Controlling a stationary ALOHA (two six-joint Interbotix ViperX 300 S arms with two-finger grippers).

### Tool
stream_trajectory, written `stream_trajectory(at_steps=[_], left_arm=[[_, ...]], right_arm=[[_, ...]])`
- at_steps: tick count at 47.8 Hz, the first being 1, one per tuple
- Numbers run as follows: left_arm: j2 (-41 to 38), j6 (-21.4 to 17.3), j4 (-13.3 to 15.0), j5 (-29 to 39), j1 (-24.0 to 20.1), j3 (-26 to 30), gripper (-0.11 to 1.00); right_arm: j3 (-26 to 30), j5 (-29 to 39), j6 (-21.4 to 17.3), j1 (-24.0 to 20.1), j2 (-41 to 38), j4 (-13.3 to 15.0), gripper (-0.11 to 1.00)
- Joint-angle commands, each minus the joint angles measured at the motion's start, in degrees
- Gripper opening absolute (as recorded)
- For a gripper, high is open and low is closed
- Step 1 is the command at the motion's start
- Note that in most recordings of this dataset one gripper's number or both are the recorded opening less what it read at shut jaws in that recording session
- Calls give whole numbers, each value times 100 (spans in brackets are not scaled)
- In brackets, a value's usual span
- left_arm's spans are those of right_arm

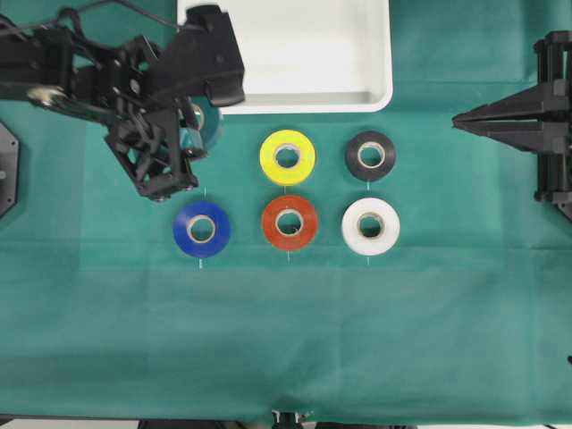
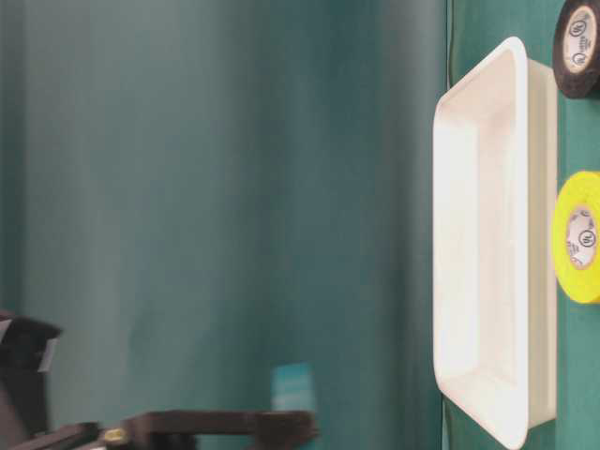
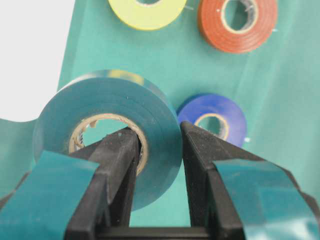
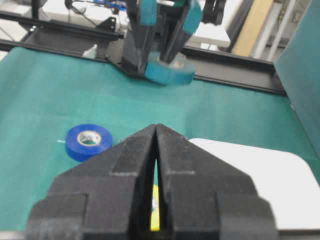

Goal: Place the tape from the fixed location into the white case.
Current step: 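Lift the teal tape roll up with the left gripper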

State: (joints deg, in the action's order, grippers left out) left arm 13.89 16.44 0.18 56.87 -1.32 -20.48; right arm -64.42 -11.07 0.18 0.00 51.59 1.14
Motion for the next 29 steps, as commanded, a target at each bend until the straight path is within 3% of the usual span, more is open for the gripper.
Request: stream_trajectory(at_steps=[1,29], left_arm=[[237,-18,-35,193,9,299,22],[352,-26,-44,659,9,589,22]], right_arm=[[176,-18,9,0,-26,0,0],[185,-18,9,0,-35,9,0]])
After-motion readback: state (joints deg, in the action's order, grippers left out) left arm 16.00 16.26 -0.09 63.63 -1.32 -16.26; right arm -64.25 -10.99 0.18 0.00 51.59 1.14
